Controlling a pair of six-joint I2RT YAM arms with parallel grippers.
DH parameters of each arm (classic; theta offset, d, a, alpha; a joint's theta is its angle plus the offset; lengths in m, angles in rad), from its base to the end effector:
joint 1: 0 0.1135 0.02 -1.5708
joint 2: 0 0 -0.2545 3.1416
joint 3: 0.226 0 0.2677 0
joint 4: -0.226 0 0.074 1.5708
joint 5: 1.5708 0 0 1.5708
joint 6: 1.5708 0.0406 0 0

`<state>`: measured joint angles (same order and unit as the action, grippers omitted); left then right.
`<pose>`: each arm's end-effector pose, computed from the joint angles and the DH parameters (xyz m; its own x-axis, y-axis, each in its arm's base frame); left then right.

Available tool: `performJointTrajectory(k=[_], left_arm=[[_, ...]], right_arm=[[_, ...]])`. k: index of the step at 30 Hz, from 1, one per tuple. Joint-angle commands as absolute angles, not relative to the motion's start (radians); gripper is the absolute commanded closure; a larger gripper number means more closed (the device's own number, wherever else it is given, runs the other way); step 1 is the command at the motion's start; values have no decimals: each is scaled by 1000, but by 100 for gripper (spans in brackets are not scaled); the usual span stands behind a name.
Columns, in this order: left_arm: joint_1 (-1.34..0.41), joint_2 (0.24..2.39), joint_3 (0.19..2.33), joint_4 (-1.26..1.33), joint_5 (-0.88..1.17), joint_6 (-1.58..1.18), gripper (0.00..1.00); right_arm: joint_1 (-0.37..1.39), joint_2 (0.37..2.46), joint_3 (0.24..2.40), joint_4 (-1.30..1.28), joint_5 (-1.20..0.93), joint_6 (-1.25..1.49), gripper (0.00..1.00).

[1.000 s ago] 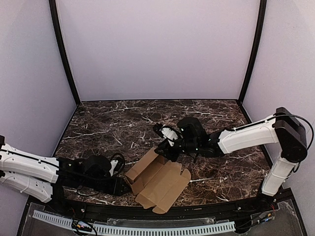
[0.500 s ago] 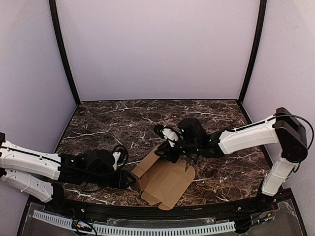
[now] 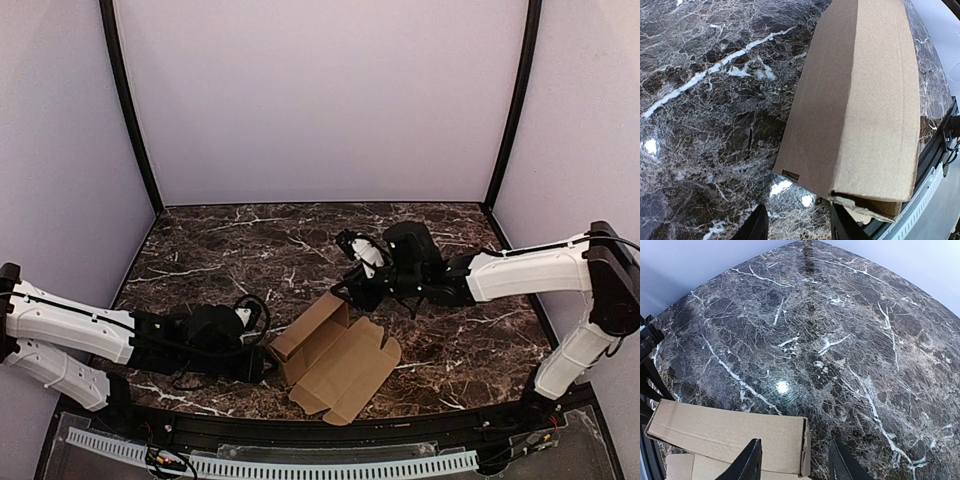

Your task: Fold the paper box

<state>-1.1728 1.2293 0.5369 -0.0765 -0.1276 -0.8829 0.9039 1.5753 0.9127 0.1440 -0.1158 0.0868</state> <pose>0.1040 -0.2340 0.1535 -0.8501 0.0449 -0.5247 0.3498 0.7928 -0.4991 0.2209 0.2881 0.1981 -0.3785 -0.3416 -0.8603 -0.8128 0.5673 0.1323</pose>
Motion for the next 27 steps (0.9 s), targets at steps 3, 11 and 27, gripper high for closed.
performJointTrajectory(k=[3, 11, 27], left_arm=[[-1177, 1231, 564, -88, -159, -859, 57], [-1157, 1241, 571, -58, -162, -848, 57], [-1080, 1306, 586, 42, -120, -802, 57]], right_arm=[[868, 1609, 956, 76, -166, 138, 55], [843, 1658, 970, 57, -267, 209, 55], [840, 1628, 919, 60, -319, 297, 59]])
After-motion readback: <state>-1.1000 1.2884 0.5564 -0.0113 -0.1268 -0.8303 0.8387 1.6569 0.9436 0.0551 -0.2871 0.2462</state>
